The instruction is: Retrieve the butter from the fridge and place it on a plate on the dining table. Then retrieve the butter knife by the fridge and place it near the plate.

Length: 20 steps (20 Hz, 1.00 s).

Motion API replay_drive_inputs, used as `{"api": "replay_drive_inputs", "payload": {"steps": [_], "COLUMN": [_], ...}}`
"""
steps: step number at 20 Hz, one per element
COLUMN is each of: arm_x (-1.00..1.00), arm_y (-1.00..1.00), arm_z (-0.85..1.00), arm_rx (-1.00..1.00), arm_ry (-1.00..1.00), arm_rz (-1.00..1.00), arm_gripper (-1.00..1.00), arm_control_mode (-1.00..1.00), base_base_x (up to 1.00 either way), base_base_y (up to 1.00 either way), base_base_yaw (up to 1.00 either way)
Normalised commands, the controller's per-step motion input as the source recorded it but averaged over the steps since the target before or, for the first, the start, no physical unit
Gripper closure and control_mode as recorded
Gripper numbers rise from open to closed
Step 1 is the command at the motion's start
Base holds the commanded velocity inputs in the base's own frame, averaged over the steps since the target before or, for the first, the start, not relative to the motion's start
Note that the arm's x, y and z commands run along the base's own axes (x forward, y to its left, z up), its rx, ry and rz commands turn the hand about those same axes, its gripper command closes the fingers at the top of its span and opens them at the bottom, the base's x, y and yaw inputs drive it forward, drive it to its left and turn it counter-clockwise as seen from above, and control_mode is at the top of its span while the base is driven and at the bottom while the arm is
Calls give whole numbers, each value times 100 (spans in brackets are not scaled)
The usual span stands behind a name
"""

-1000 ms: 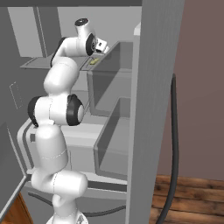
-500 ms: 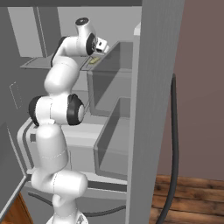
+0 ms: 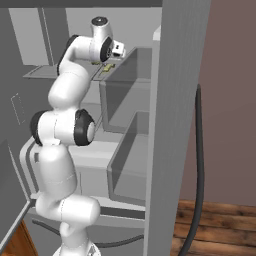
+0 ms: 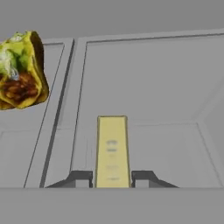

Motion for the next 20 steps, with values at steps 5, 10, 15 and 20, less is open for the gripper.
{"api": "replay_drive_inputs", "payload": {"steps": [5, 10, 15, 20], "arm_x": [-84, -87, -80, -91], "arm_y": [0, 5, 13, 6], "arm_z": [1, 0, -8, 1], "arm_rx": [-1, -1, 0, -1], "arm_ry": [-8, -10, -7, -8], "arm_rz": [1, 0, 0, 0], "arm_gripper": [100, 100, 100, 100], "arm_control_mode": [-100, -100, -100, -100], "base_base_x": [0, 0, 0, 0], "base_base_y": [0, 0, 0, 0], "base_base_yaw": [0, 0, 0, 0]}}
